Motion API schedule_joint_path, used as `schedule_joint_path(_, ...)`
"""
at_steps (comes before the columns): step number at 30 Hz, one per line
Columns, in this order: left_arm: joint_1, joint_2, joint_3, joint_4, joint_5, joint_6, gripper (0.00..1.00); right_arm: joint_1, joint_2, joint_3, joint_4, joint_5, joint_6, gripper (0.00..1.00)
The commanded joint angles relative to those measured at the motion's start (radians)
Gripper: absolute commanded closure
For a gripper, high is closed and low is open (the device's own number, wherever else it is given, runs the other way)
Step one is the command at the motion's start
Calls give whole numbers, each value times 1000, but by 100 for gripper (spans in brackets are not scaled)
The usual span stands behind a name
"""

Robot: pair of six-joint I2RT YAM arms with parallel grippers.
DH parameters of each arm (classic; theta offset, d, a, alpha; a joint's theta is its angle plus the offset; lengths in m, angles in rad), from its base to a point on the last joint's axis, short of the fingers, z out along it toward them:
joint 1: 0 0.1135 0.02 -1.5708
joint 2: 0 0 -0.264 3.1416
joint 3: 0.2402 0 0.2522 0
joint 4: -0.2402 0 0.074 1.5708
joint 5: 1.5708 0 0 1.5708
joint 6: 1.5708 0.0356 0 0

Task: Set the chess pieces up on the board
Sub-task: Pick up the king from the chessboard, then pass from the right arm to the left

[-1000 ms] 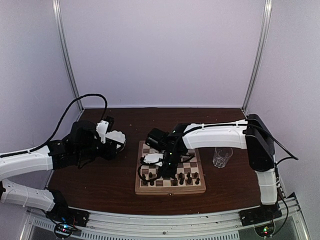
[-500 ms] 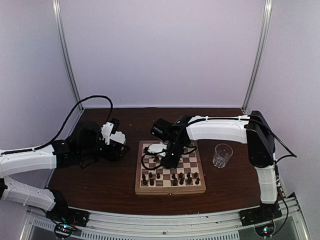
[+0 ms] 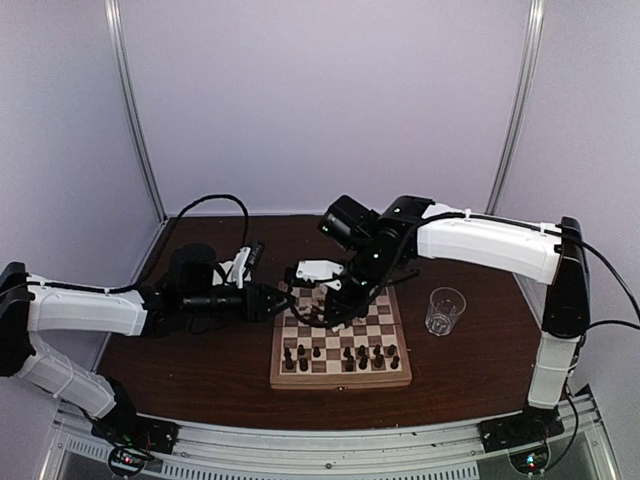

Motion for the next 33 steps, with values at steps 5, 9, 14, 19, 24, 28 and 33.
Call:
schedule_joint_path(5, 9, 192, -20, 490, 188, -357, 54, 16, -38, -16, -18, -15, -38, 91)
schedule_joint_path(9, 8, 263, -24, 621, 221, -443, 56, 16, -41, -17, -18, -5, -40, 91)
schedule_joint_path(14, 1, 306, -5, 652, 238, -476, 58, 16, -42, -19, -14, 8, -41, 91)
schedule_joint_path(19, -7, 326, 24, 612, 255, -476, 59, 16, -32, -11, -2, 78, -35, 92)
schedule_joint_path(24, -10, 335, 39, 602, 272, -475, 61, 14, -23, 6, 0, 105, -28, 92)
schedule_joint_path(28, -14, 336, 44, 597, 281, -474, 63, 14, -13, 13, -1, 117, -25, 92)
schedule_joint_path(33, -24, 339, 47, 568, 281, -470, 62, 14, -8, 22, 3, 126, -19, 92)
